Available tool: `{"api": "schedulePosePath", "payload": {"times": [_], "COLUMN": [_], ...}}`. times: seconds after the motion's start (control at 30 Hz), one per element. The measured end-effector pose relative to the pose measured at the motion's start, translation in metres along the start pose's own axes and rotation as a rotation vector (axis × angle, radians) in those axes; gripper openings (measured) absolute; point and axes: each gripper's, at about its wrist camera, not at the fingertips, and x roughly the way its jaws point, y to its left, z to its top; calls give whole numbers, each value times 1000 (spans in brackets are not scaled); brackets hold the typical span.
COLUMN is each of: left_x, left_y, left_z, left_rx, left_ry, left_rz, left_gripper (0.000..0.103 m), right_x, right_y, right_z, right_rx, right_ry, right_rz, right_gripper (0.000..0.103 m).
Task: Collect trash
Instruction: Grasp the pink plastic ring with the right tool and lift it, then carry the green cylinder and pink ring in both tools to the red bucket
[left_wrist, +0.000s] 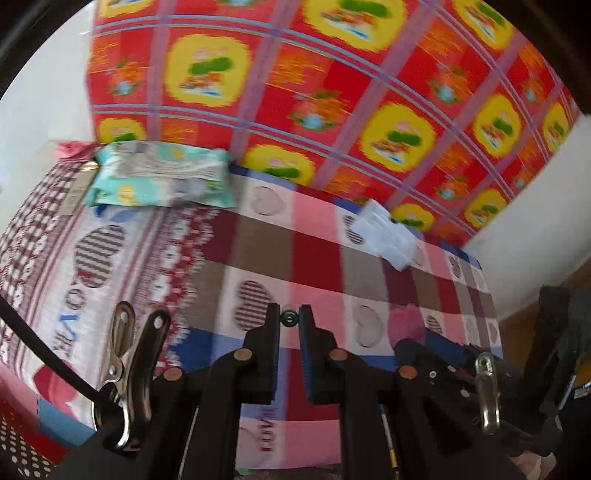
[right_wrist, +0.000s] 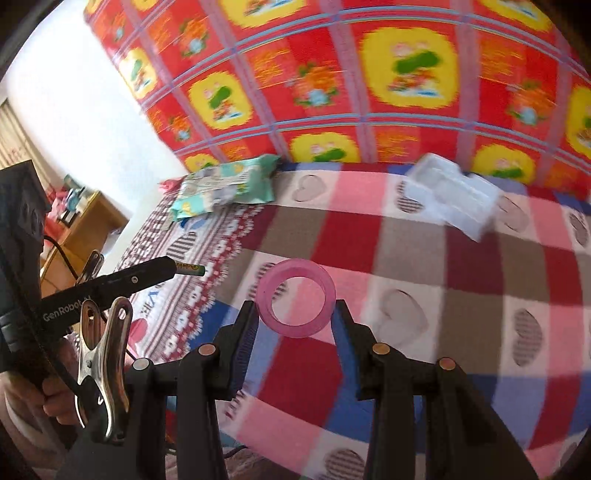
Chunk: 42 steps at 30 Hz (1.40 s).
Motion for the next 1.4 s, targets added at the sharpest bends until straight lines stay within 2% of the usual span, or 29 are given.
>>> {"api": "schedulePosePath", "payload": {"times": [0.13, 0.37, 0.73, 1.0, 1.4], "left_x": [7, 17, 23, 23, 37], "left_y": [-28, -47, -28, -35, -82], "left_z": [-2, -8, -12, -4, -7], "left_rx": [21, 2, 7, 103, 299], "left_ry": [12, 32, 84, 105, 150], "left_rz": [-2, -9, -3, -35, -141], "left_gripper": [10, 10, 10, 10, 10], "right_x": [-17, -32, -26, -33, -63], "right_y": [-27, -60, -59, -47, -54], "right_z": [-12, -23, -33, -36, -59], "right_rx": [12, 9, 41, 85, 277], "right_ry": [-4, 10, 26, -3, -92], "right_rz": [-19, -37, -31, -66, -149], "right_gripper": [42, 42, 42, 42, 42]}}
